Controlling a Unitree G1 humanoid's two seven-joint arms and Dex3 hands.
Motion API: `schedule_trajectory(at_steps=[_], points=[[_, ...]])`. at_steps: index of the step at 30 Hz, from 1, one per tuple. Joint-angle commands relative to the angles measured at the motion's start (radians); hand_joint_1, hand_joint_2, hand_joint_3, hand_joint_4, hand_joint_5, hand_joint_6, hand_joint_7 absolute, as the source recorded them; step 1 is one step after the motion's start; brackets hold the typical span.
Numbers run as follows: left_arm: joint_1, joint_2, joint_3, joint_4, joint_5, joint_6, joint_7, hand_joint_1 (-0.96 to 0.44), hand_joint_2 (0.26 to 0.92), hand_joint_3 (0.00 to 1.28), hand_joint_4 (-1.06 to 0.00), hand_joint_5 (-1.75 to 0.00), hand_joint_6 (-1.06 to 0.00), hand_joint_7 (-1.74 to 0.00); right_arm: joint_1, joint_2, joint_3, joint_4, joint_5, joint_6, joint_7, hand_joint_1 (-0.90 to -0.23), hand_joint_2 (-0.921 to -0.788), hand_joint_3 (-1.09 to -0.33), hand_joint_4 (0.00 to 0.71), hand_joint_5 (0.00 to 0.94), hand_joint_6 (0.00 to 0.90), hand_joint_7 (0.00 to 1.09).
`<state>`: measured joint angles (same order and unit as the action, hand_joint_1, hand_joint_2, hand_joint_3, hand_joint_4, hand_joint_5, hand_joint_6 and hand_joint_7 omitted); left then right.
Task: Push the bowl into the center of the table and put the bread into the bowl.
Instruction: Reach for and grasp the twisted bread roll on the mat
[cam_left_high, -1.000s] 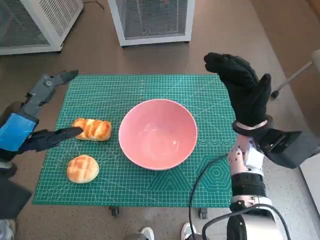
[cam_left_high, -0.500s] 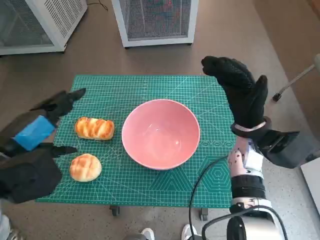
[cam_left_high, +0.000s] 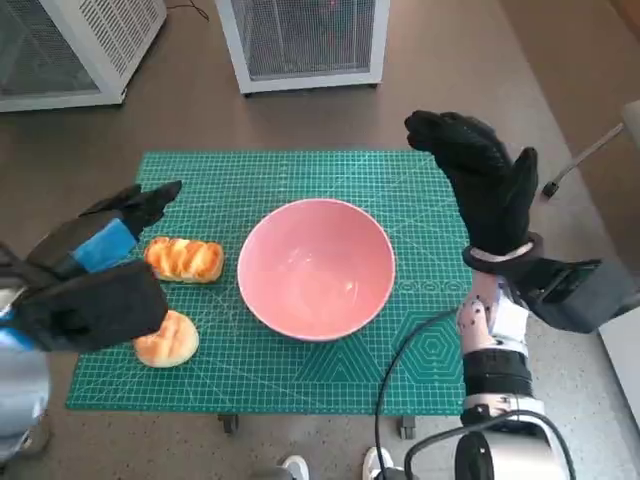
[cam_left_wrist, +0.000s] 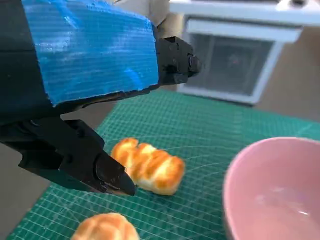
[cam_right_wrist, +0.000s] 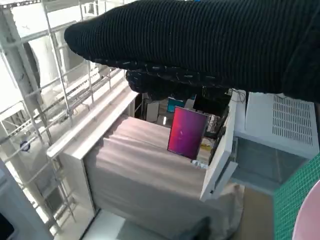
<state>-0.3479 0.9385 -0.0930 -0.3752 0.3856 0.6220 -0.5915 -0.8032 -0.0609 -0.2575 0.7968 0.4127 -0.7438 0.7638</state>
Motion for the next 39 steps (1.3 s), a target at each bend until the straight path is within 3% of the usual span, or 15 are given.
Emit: schedule_trajectory(at_steps=[1, 22, 39], points=[[-0.051, -0.028, -0.047, 0.092, 0.034, -0.028, 0.009, 0.07, 0.756, 0.01, -0.01, 0.0, -0.17, -0.04, 0.023, -0.003, 0.003, 0.021, 0.008, 0.011, 0.018, -0.585, -0.921, -0.608, 0.231, 0.001, 0.348, 0.01], [-0.21, -0.167, -0.187, 0.559, 0.145, -0.186, 0.083, 0.03, 0.761, 0.01, -0.04, -0.01, -0.22, -0.03, 0.026, -0.012, 0.0, 0.02, 0.026, 0.033, 0.041, -0.59, -0.921, -0.599, 0.238, 0.003, 0.345, 0.01], [-0.321, -0.252, -0.258, 0.873, 0.182, -0.308, 0.102, 0.03, 0.792, 0.02, -0.14, -0.02, -0.32, -0.04, 0.034, -0.014, -0.001, 0.014, 0.024, 0.022, 0.043, -0.571, -0.921, -0.6, 0.235, 0.0, 0.345, 0.0]])
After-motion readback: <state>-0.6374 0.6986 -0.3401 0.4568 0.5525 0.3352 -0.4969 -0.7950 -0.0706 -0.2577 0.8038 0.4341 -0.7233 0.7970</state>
